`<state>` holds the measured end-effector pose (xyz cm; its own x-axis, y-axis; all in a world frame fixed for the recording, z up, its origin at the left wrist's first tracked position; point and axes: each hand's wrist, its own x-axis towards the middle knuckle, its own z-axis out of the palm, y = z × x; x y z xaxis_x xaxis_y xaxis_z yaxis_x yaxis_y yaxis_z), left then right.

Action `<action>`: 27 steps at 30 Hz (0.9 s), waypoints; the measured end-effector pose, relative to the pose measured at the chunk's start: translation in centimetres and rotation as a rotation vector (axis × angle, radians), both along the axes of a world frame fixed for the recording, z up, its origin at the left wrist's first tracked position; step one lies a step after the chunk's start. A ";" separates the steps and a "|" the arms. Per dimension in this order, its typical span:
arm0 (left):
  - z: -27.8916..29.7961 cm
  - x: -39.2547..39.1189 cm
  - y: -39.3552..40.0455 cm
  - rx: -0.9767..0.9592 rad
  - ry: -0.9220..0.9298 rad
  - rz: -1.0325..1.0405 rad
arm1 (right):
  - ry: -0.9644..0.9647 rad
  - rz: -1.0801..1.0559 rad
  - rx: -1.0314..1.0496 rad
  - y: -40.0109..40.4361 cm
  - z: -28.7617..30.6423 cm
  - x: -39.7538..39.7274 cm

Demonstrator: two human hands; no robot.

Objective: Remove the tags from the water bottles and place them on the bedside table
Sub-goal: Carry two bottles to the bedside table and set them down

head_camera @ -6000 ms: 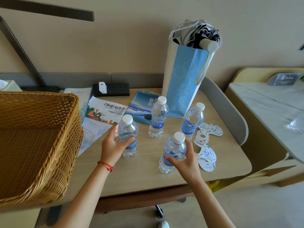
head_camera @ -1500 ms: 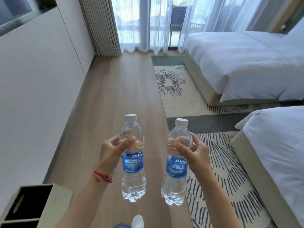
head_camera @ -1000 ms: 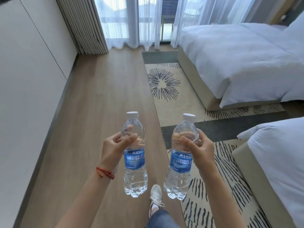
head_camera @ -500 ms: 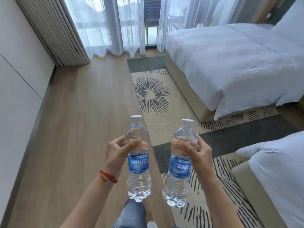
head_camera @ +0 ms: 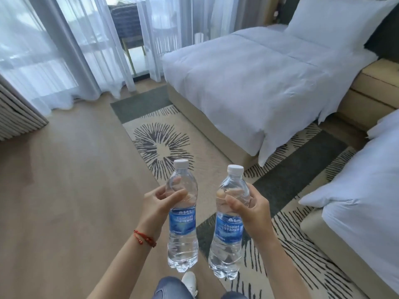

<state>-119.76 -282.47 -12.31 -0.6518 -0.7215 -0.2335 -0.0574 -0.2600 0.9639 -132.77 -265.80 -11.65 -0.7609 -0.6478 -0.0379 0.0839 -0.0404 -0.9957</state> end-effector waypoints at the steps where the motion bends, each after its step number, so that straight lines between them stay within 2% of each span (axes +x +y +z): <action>1: 0.2 -1.1 -1.0 -0.009 -0.004 -0.037 | 0.008 -0.025 0.001 -0.7 0.0 -0.6; 7: -0.1 -7.5 -4.5 0.003 -0.014 -0.202 | 0.047 -0.195 0.049 -2.1 -0.1 -4.3; 13: -1.5 -13.6 -5.3 0.028 -0.051 -0.310 | 0.007 -0.338 0.044 -1.4 -1.0 -8.4; 27: -0.3 -32.2 -1.3 -0.041 -0.042 -0.561 | 0.052 -0.613 0.098 4.1 -0.5 -21.9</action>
